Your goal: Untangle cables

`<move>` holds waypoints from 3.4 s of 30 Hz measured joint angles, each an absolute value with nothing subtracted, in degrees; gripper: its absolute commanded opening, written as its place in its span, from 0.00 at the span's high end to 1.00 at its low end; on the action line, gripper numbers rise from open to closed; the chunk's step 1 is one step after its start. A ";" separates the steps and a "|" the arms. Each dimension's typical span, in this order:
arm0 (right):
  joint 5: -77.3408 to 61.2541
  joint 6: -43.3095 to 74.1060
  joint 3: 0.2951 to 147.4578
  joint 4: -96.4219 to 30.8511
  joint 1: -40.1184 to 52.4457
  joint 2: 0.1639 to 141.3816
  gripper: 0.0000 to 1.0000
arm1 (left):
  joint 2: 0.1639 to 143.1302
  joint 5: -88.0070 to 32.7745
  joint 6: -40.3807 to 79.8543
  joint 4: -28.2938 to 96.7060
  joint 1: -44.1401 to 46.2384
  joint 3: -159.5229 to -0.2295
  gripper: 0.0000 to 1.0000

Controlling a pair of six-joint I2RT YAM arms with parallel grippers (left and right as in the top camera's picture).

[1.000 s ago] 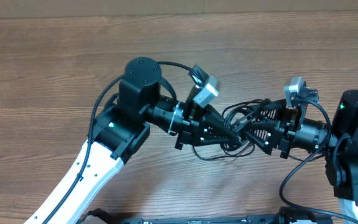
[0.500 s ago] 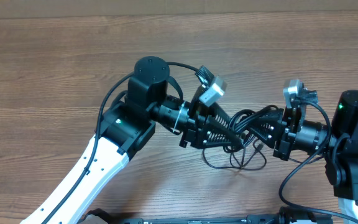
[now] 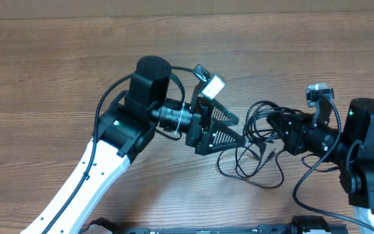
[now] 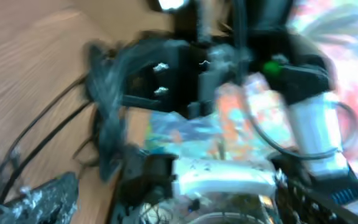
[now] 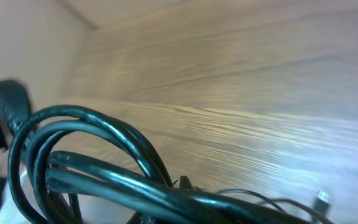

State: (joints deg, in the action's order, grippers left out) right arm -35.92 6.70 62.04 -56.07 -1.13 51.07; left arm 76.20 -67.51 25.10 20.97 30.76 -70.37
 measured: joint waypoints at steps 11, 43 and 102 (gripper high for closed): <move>-22.63 10.39 62.04 -62.06 -1.13 51.07 0.96 | 76.20 -43.48 22.72 25.50 40.58 -70.39 0.11; -21.30 6.37 62.04 -67.48 -1.13 51.07 0.96 | 82.21 -33.34 24.49 13.89 45.47 -70.39 0.66; -25.32 2.74 62.04 -67.77 -1.08 51.05 0.96 | 83.55 -40.14 51.57 0.73 44.31 -70.39 0.96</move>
